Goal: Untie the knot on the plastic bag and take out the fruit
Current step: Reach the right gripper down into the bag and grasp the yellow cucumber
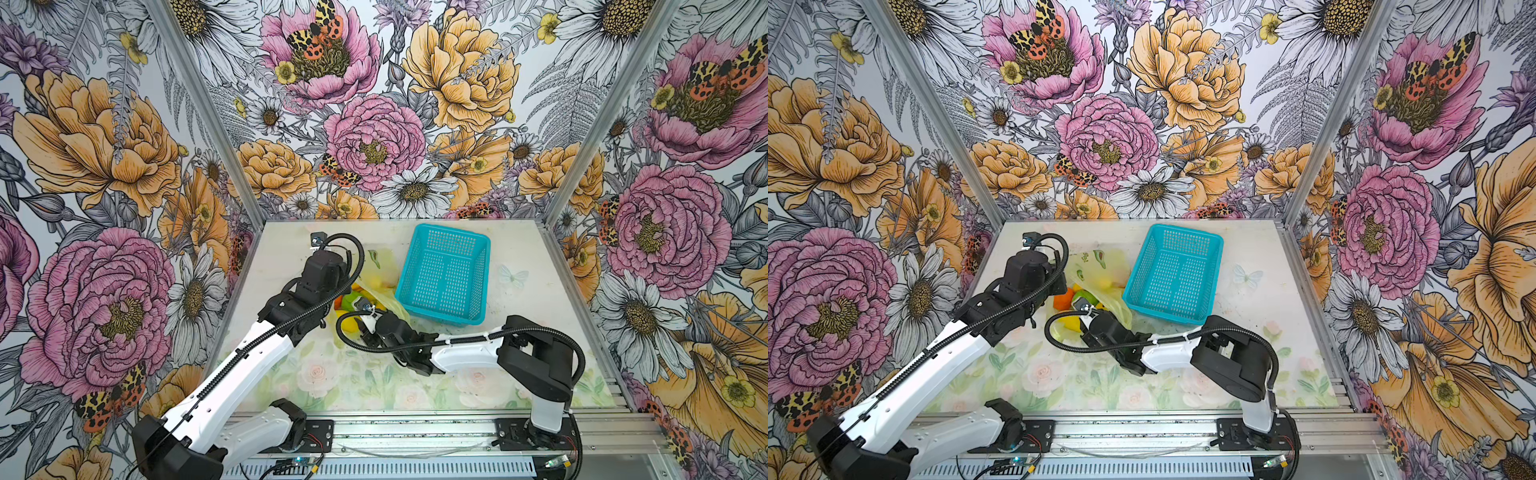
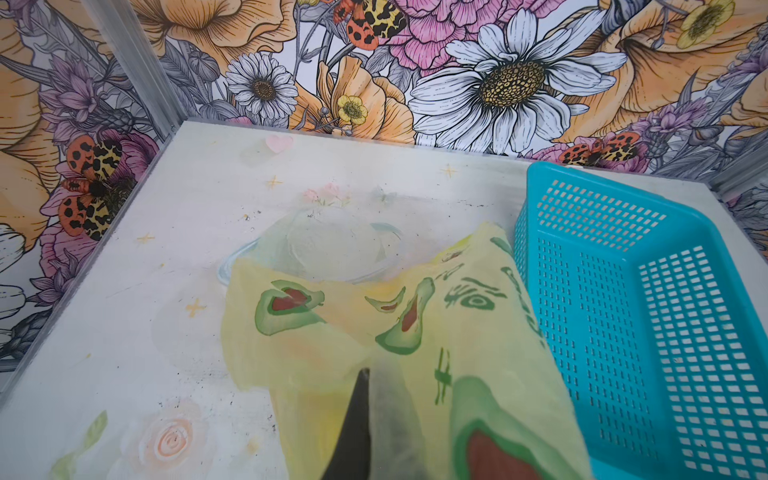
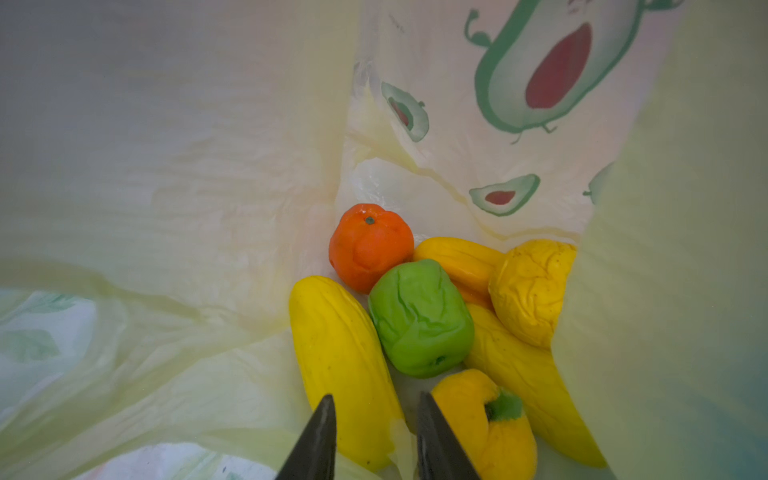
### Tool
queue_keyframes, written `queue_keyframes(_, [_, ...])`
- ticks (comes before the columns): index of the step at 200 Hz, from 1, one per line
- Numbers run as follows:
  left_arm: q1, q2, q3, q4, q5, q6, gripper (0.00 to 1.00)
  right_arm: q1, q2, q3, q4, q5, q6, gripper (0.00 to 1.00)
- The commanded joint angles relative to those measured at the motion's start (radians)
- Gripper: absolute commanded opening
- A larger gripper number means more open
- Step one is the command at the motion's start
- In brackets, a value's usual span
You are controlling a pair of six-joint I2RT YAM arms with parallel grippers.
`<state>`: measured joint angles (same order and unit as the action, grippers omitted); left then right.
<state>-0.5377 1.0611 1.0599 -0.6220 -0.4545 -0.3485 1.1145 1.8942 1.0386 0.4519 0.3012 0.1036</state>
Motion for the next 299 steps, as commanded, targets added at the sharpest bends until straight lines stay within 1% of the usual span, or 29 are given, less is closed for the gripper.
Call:
queue_keyframes(1, [0.045, -0.077, -0.02, 0.014, 0.035, 0.017, 0.0, -0.024, 0.045, 0.079, -0.089, -0.083, -0.037, 0.33])
queue_keyframes(16, [0.103, -0.081, -0.054, 0.067, 0.175, 0.004, 0.0, -0.031, 0.061, 0.097, -0.107, -0.121, -0.056, 0.33])
queue_keyframes(21, [0.109, -0.068, -0.054, 0.071, 0.197, 0.003, 0.0, -0.031, 0.062, 0.1, -0.113, -0.133, -0.06, 0.33])
queue_keyframes(28, [0.108, -0.04, -0.035, 0.052, 0.198, 0.003, 0.0, -0.031, 0.063, 0.1, -0.113, -0.155, -0.069, 0.34])
queue_keyframes(38, [0.1, -0.009, -0.001, 0.008, 0.175, -0.006, 0.0, -0.031, 0.068, 0.099, -0.115, -0.189, -0.089, 0.38])
queue_keyframes(53, [0.092, -0.007, -0.016, 0.038, 0.192, -0.009, 0.0, -0.031, 0.077, 0.113, -0.141, -0.202, -0.11, 0.4])
queue_keyframes(61, [0.089, -0.002, -0.005, 0.021, 0.192, -0.003, 0.0, -0.031, 0.078, 0.119, -0.155, -0.201, -0.119, 0.42])
queue_keyframes(78, [0.081, -0.031, -0.008, 0.005, 0.184, 0.003, 0.0, -0.032, 0.072, 0.11, -0.175, -0.195, -0.15, 0.45])
queue_keyframes(101, [0.082, -0.07, -0.01, 0.027, 0.224, 0.025, 0.0, -0.033, 0.05, 0.087, -0.184, -0.199, -0.162, 0.48])
queue_keyframes(118, [0.09, -0.027, 0.069, 0.0, 0.223, 0.055, 0.0, -0.033, 0.045, 0.088, -0.182, -0.209, -0.159, 0.5])
queue_keyframes(134, [0.095, 0.023, 0.143, -0.013, 0.238, 0.074, 0.0, -0.033, 0.065, 0.101, -0.166, -0.224, -0.148, 0.51])
queue_keyframes(135, [0.095, 0.025, 0.145, -0.012, 0.254, 0.074, 0.0, -0.033, 0.065, 0.103, -0.165, -0.225, -0.146, 0.51])
queue_keyframes(148, [0.082, 0.027, 0.126, 0.0, 0.308, 0.085, 0.0, -0.029, 0.089, 0.14, -0.19, -0.236, -0.128, 0.5])
queue_keyframes(158, [0.072, 0.021, 0.106, -0.001, 0.305, 0.081, 0.0, -0.023, 0.098, 0.159, -0.201, -0.229, -0.117, 0.49])
queue_keyframes(179, [0.071, -0.007, 0.037, 0.031, 0.335, 0.067, 0.0, -0.025, 0.116, 0.169, -0.174, -0.243, -0.106, 0.54])
queue_keyframes(194, [0.076, -0.004, 0.0, 0.051, 0.315, 0.06, 0.0, -0.028, 0.133, 0.183, -0.176, -0.243, -0.112, 0.57])
queue_keyframes(216, [0.074, 0.039, 0.044, 0.013, 0.287, 0.062, 0.0, -0.027, 0.142, 0.175, -0.162, -0.265, -0.123, 0.66])
queue_keyframes(237, [0.056, 0.031, 0.061, 0.01, 0.286, 0.075, 0.0, -0.027, 0.154, 0.179, -0.173, -0.298, -0.123, 0.66])
queue_keyframes(256, [0.045, 0.012, 0.063, 0.007, 0.277, 0.082, 0.0, -0.028, 0.142, 0.158, -0.177, -0.278, -0.135, 0.66])
queue_keyframes(286, [0.046, -0.011, 0.055, 0.004, 0.272, 0.074, 0.0, -0.03, 0.126, 0.131, -0.193, -0.274, -0.168, 0.77])
queue_keyframes(299, [0.046, -0.013, 0.054, 0.003, 0.27, 0.072, 0.0, -0.03, 0.133, 0.129, -0.21, -0.287, -0.178, 0.79])
